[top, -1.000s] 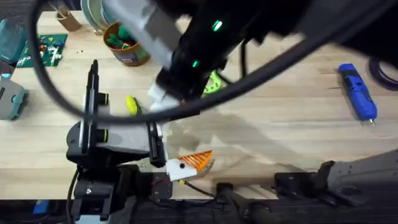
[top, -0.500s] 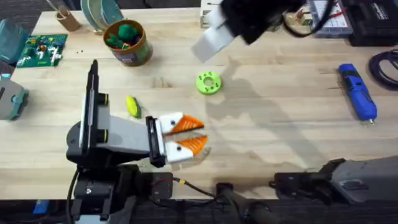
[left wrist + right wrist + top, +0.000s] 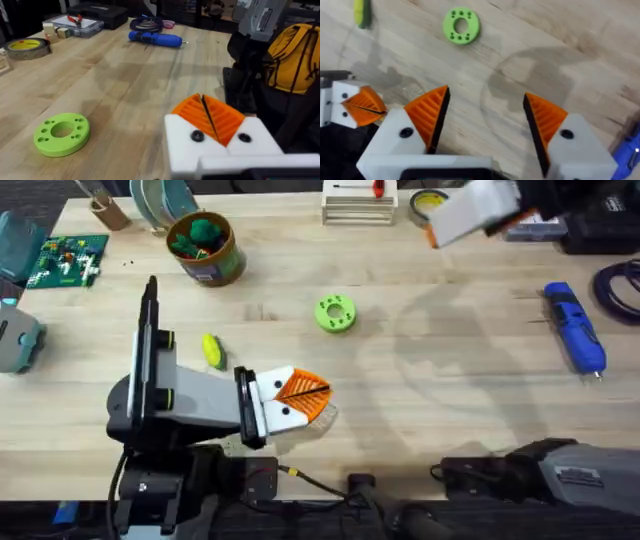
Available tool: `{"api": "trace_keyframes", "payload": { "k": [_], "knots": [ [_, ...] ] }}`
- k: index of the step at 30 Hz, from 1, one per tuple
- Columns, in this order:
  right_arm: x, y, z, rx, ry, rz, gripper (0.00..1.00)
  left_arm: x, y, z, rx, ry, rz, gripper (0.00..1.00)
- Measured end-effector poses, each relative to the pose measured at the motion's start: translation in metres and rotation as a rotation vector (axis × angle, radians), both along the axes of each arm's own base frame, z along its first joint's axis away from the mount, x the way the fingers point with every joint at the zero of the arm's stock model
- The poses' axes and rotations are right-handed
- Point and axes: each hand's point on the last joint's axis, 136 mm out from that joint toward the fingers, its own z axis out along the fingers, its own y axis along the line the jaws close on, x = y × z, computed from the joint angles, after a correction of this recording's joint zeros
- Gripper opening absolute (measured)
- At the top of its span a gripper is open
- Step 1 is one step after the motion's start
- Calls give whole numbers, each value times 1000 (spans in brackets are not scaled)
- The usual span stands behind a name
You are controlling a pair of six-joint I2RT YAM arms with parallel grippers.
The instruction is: Pick up the gripper from the table and insert it into the empty holder that is missing its gripper. Then pick up a screw, insert it into the mounting hole, and use the screwdriver to tighten it. Finally, clean up the table by picking up the vegetable and placing it into the bucket.
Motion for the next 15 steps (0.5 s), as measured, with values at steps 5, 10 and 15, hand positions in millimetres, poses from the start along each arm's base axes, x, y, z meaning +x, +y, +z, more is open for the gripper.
{"api": "trace_keyframes", "payload": {
  "k": [5, 10, 15],
  "knots": [
    [-1, -37, -19, -5, 15, -119, 917, 0, 0, 0, 0, 0, 0, 11],
    [-17, -77, -44, -7, 39, -260, 916, 0, 0, 0, 0, 0, 0, 11],
    [-30, -113, -60, -5, 47, -407, 919, 0, 0, 0, 0, 0, 0, 11]
  ]
}}
